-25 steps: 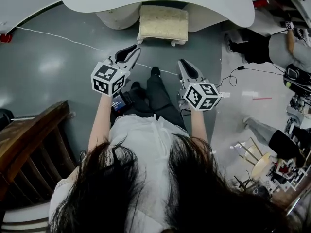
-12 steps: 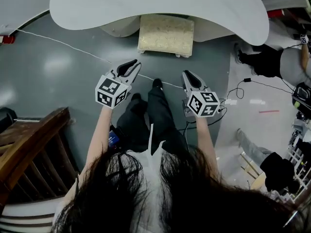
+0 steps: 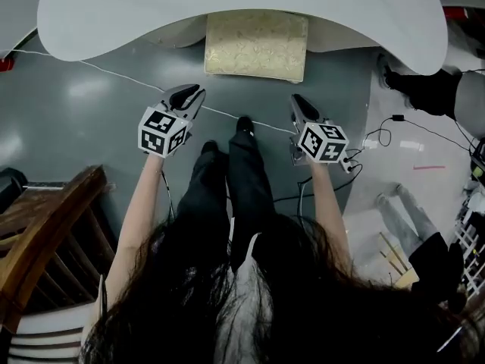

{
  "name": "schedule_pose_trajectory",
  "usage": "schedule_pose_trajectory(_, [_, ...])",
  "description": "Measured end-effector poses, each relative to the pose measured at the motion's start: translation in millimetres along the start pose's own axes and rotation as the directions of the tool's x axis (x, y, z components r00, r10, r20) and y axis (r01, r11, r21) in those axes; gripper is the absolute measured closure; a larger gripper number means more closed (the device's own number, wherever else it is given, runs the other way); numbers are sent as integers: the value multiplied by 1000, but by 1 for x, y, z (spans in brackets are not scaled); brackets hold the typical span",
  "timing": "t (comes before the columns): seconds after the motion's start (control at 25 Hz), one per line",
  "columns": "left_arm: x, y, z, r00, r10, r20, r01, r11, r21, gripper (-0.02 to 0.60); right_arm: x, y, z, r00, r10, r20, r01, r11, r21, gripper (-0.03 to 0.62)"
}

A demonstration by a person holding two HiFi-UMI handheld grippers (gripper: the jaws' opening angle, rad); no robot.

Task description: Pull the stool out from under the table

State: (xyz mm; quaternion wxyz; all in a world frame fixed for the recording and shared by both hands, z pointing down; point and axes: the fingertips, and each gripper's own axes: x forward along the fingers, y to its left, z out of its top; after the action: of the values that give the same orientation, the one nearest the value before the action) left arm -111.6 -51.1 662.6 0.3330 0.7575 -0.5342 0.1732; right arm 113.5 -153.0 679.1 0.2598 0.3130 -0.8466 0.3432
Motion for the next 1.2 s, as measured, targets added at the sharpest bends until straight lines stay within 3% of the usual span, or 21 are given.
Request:
schedule_pose_trajectory(0.2, [41,13,-21,998,-47,-29,47,999,2,517,38,-47,-14,1000,0,-25,2,998,70,537])
schedule_pose_trajectory(0.36, [75,25,-39,994,-63,-94,64,998,7,517,61,-77,-25,998,-4,-68,8,999,51,537])
schedule_pose_trajectory(0.6, [111,55,-61,991,-54,-126,39,992,-124,511,87,-122,-49,988,-40,-149,46,998,39,536])
schedule_pose_trajectory(0.64, [116,62,-64,990,-52,-128,32,988,-151,498,90,-129,-51,986,-49,-157,57,997,48,536])
schedule_pose_trajectory(0.72, [127,73,-71,989,-51,-141,22,979,-201,411,98,-141,-54,985,-55,-163,67,995,69,534])
schedule_pose_trajectory(0.8, [136,82,-83,984,-57,-170,17,972,-233,387,105,-148,-57,985,-44,-166,61,994,96,531])
schedule_pose_trajectory(0.84, [140,85,-88,981,-62,-186,16,971,-240,383,108,-150,-59,985,-34,-169,53,992,113,500])
schedule_pose_trajectory(0.92, [146,90,-96,974,-75,-212,21,969,-245,366,114,-152,-63,984,-2,-178,29,988,150,377])
schedule_pose_trajectory(1.04, [156,93,-97,973,-118,-199,59,958,-282,307,125,-155,-63,983,40,-177,-5,981,193,347])
schedule_pose_trajectory(1.2, [166,91,-98,972,-169,-165,97,923,-372,268,132,-162,-55,988,55,-142,-16,964,264,333])
